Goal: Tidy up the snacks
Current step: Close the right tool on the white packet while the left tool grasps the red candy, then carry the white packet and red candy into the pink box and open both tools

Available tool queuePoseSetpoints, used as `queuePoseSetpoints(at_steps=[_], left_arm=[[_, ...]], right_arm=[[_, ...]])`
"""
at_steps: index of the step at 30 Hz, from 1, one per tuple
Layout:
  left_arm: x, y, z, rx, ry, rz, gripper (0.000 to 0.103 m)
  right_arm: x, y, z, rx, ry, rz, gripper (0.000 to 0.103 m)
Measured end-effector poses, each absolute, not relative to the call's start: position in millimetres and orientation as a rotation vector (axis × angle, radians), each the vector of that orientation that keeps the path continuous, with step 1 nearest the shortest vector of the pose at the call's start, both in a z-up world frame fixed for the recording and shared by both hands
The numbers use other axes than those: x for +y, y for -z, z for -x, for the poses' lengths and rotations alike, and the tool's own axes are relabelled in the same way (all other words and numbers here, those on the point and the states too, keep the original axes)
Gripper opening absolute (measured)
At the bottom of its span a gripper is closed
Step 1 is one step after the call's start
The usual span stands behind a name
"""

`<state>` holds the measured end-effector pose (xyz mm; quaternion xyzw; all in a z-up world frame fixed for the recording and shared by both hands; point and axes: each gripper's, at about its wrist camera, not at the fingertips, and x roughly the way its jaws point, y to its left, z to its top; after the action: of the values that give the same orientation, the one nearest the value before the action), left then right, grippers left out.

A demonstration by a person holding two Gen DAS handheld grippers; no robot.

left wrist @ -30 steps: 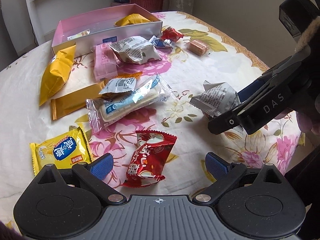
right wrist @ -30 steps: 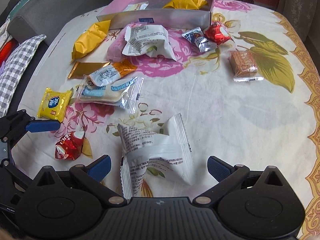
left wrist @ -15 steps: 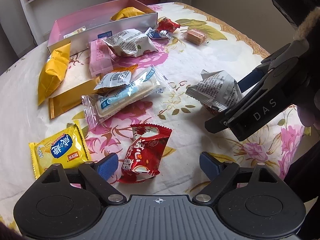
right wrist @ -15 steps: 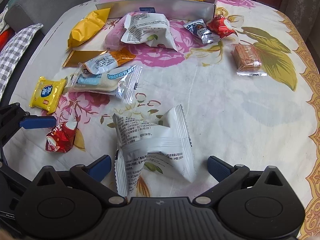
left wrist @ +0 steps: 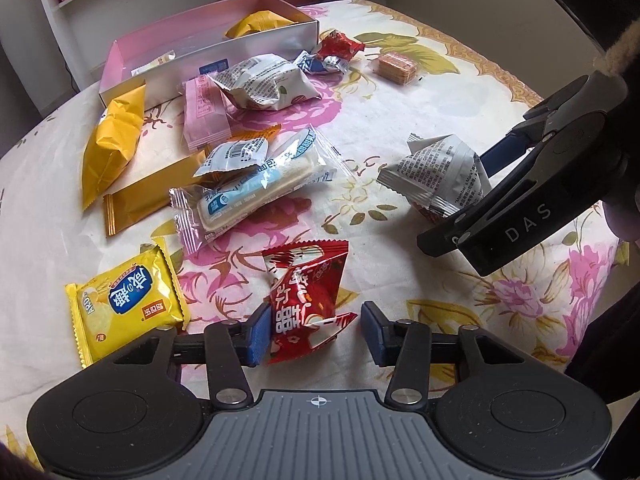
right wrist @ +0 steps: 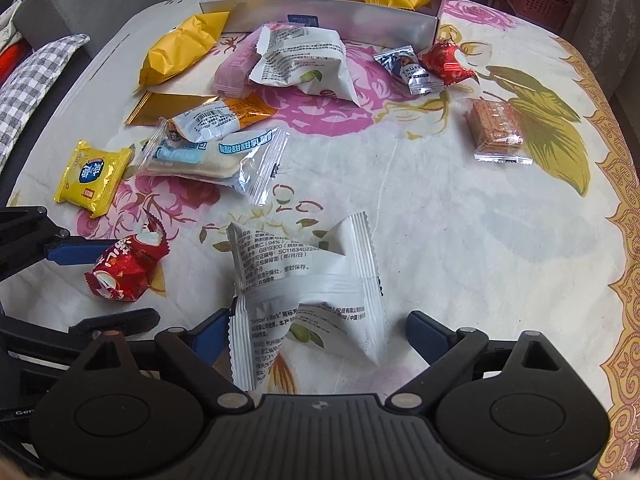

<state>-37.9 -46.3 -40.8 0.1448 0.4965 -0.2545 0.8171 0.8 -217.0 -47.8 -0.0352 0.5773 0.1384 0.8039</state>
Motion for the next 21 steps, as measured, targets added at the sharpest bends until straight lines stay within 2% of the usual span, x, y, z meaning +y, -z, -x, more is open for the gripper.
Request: queuePoseSetpoints(at_steps=[2,4,9,12,21], left_arm=[[-46,40,37,1.058,0.543,-0.303,0.038],[-46,39,38,1.054,0.542,-0.300,0.035],[-45,34,37,1.038,0.536,-0.287,0.032],[-44,32,38,1.033,0.536,-0.281,0.032],[-40,20,36,0.999,0.539,-0.244,0.032]], right_arm=[[-216,46,0,1.227,-0.298,0.086,0.079],[-215,44,1,1.215,-0.311,0.094,0.069],[-212,43,4,1.198,-0.326,0.114,0.063],[-212,41,4,1.187,-0.323,0.118,0.052],[-217,37,3,1.173,-0.325,0.072,0.049]])
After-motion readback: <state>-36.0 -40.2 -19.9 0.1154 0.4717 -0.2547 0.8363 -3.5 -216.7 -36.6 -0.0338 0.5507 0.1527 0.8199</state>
